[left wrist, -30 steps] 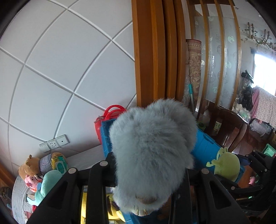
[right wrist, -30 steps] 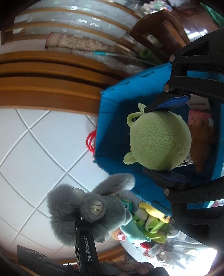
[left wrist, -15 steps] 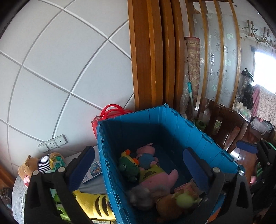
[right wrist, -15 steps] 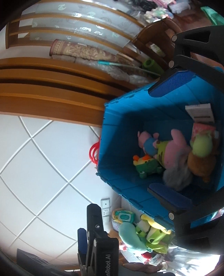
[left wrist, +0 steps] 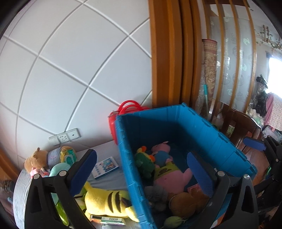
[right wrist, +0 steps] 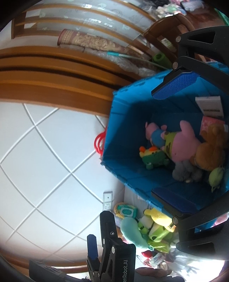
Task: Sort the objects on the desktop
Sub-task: 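Open both tools over the blue crate to drop the two plush toys, then withdraw both open tools from the crate back toward the toy pile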
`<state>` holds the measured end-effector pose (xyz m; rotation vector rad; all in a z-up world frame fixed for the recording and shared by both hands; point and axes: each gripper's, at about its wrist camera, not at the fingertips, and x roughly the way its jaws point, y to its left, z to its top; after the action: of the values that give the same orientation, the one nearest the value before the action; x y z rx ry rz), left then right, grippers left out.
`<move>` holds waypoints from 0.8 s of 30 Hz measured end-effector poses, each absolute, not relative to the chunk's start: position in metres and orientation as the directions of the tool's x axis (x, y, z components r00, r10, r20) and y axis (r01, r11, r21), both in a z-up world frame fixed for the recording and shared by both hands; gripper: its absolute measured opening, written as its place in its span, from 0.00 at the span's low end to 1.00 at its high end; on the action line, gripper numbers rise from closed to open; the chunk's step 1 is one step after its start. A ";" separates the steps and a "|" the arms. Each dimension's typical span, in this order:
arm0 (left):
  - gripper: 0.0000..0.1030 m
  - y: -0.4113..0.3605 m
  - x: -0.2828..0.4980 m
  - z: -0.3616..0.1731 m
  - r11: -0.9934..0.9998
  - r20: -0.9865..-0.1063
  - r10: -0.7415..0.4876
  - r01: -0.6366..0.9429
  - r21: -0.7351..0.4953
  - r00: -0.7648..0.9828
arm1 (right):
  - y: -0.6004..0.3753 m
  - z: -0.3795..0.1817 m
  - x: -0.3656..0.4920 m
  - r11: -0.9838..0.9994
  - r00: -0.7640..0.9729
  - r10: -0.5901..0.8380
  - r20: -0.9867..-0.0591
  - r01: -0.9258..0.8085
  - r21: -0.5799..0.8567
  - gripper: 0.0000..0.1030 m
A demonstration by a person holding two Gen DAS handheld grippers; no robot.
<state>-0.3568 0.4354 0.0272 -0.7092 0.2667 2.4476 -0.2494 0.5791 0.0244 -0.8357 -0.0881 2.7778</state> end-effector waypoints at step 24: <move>1.00 0.195 -0.363 -0.036 -0.951 -0.622 0.255 -0.307 -0.024 -0.741 | 0.384 0.000 -0.307 -0.987 -0.809 0.004 -0.588 0.093 -0.134 0.98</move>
<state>-0.3633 0.1952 -0.0358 -0.9389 0.1155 2.6766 -0.3066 0.3836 0.0001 -0.9836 -0.2502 3.0229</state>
